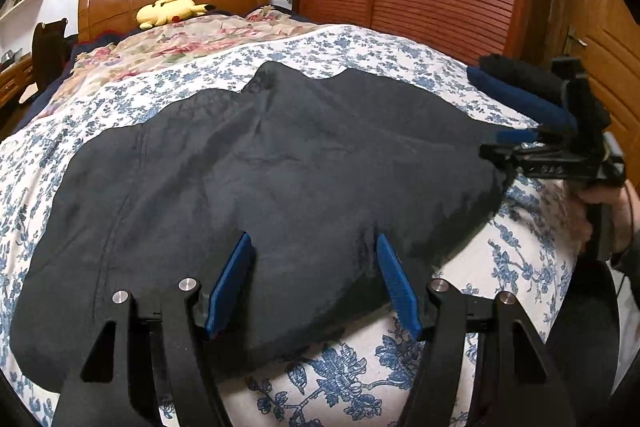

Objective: Fold large clothes

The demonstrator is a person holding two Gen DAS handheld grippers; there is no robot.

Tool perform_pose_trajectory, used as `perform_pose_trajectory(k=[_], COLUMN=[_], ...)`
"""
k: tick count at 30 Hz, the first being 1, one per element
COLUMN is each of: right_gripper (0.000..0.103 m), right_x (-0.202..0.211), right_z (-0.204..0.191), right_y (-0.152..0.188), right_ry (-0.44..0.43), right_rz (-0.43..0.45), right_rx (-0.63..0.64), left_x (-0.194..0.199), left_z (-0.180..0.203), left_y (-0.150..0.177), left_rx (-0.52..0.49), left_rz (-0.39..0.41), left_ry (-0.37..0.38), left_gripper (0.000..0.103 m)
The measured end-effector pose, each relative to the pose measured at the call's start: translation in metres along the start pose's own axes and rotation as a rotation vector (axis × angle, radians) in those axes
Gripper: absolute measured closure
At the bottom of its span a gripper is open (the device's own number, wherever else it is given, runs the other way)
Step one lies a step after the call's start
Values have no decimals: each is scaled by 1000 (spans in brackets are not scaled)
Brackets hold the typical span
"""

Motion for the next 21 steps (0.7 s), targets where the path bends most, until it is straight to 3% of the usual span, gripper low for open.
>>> perform_pose_trajectory(k=[8,14,18,21], right_gripper=[35,33,18,16], right_x=[26,11,0,-9], right_z=[24,22,28,34], right_y=[0,14,18,23], right_ry=[109,87,89,32], right_rz=[10,-77,-96,-115], right_rx=[-43,-79,-132,-203], left_x=[0,2,7,11], left_z=[-1,-1,-4,-8], left_y=[2,3,2,2], left_rx=[3,8,22,28], left_rz=[-3,1,11,15], left_ry=[7,9,16,17], left_gripper=[37,37,37,37])
Point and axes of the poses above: each gripper's, at about its wrist camera, not at the fingertips, and x roughly against the way its jaws point, z to its right, y to its underside, the point moved 4 cm from there along -x, roughly the way its jaws point, and after that the axes turned 10 degrees about x, right-handed, at the moved point
